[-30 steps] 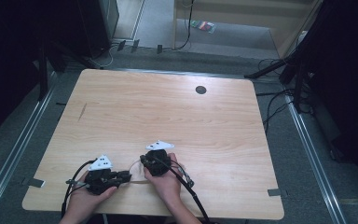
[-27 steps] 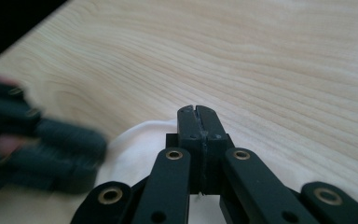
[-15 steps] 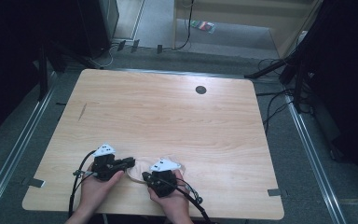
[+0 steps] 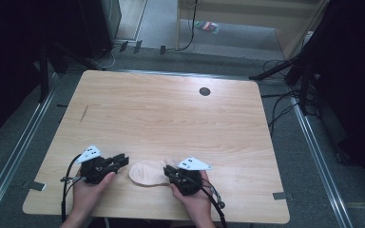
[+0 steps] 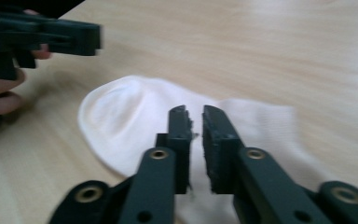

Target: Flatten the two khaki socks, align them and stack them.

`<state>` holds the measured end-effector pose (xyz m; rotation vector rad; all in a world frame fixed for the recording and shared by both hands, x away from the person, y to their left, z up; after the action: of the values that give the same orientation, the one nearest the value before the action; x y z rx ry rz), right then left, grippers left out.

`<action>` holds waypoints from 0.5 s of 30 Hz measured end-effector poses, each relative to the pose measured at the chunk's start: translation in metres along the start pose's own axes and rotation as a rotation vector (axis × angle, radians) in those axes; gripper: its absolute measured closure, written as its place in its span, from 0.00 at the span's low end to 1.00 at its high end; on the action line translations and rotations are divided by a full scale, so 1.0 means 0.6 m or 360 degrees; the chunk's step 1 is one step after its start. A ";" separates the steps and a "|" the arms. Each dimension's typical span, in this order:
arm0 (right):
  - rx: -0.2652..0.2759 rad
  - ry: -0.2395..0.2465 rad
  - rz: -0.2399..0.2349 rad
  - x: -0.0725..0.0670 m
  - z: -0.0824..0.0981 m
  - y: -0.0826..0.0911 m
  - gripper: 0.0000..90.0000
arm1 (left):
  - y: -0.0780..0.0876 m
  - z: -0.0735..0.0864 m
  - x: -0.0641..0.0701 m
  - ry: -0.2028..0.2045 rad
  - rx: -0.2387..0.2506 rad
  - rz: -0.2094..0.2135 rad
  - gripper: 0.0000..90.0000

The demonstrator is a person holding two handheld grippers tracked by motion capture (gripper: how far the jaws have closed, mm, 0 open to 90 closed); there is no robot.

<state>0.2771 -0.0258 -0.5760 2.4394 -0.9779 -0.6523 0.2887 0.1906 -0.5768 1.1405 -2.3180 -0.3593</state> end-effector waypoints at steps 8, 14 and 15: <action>0.0096 -0.0039 0.0086 0.061 -0.017 0.035 0.36 | 0.022 -0.007 -0.034 0.0005 0.0050 -0.0202 0.25; 0.0157 -0.0110 0.0140 0.105 -0.027 0.064 0.20 | 0.041 -0.015 -0.045 0.0000 0.0109 -0.0198 0.15; 0.0158 -0.0114 0.0158 0.112 -0.028 0.070 0.18 | 0.044 -0.015 -0.048 0.0003 0.0114 -0.0194 0.14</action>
<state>0.3081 -0.0984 -0.5576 2.4489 -1.1775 -0.6756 0.2909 0.2295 -0.5672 1.3201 -2.2818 -0.3215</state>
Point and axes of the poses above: each handheld gripper's, and its own axes: y roughly backward along the jaws, z roughly out of its underside, x roughly to its right, the point moved 8 cm from there along -y, roughly forward along the jaws, and after that the axes turned 1 degree about -x, right-handed, at the moved point
